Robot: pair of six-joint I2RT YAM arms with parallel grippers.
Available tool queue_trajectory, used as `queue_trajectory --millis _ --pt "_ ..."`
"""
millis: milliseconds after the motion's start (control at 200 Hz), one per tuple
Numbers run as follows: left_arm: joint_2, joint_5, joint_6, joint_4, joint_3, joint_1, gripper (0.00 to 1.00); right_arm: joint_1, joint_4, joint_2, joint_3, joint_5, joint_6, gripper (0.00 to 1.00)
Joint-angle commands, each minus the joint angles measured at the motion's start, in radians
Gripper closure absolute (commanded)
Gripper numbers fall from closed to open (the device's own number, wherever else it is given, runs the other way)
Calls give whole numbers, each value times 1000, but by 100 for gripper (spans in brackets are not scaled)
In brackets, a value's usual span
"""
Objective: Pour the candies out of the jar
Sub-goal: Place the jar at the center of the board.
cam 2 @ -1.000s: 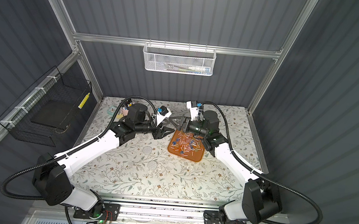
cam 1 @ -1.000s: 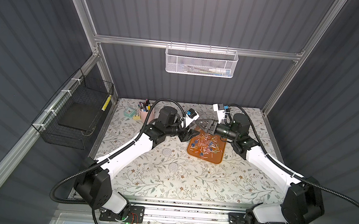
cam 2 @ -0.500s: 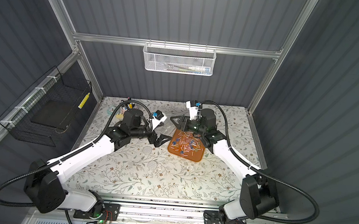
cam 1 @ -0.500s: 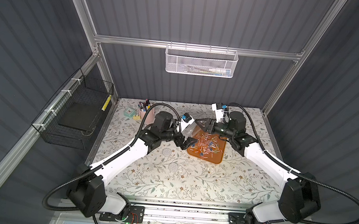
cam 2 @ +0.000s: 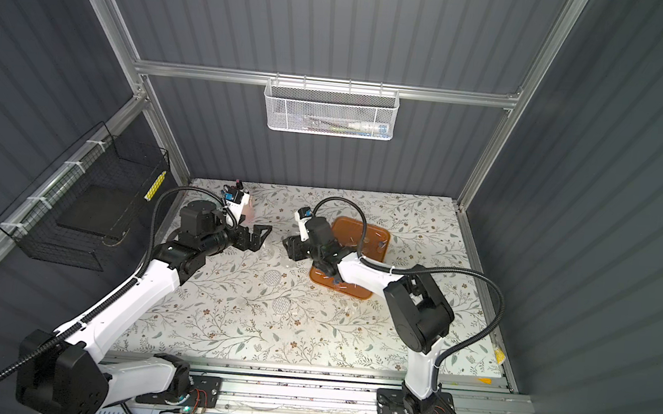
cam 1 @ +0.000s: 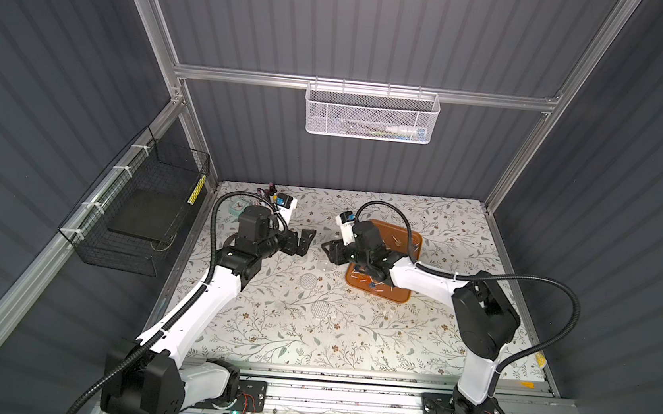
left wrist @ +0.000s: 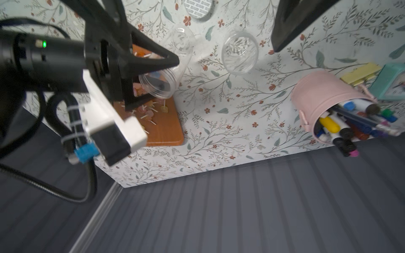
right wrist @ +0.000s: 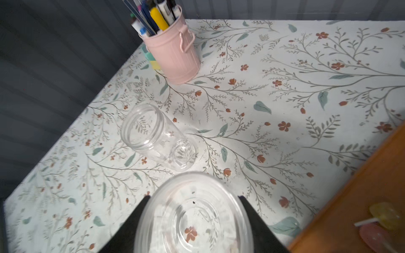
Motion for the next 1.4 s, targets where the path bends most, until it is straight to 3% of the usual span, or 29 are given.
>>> queue_trajectory --millis 0,225,695,885,1196,1391 --pt "-11 6 -63 48 -14 25 0 39 116 38 34 194 -85 44" --pt "-15 27 -70 53 -11 35 0 90 265 135 54 355 -190 44" --pt "-13 22 -73 53 -9 40 0 90 256 187 79 327 -170 36" --pt "-19 12 -73 53 -10 43 0 90 245 172 82 341 -164 24" --pt "-56 -115 -59 67 -49 64 0 71 153 -79 -7 296 -113 15" --pt "-44 -334 -70 78 -105 78 0 -30 -34 -327 -129 256 -67 9"
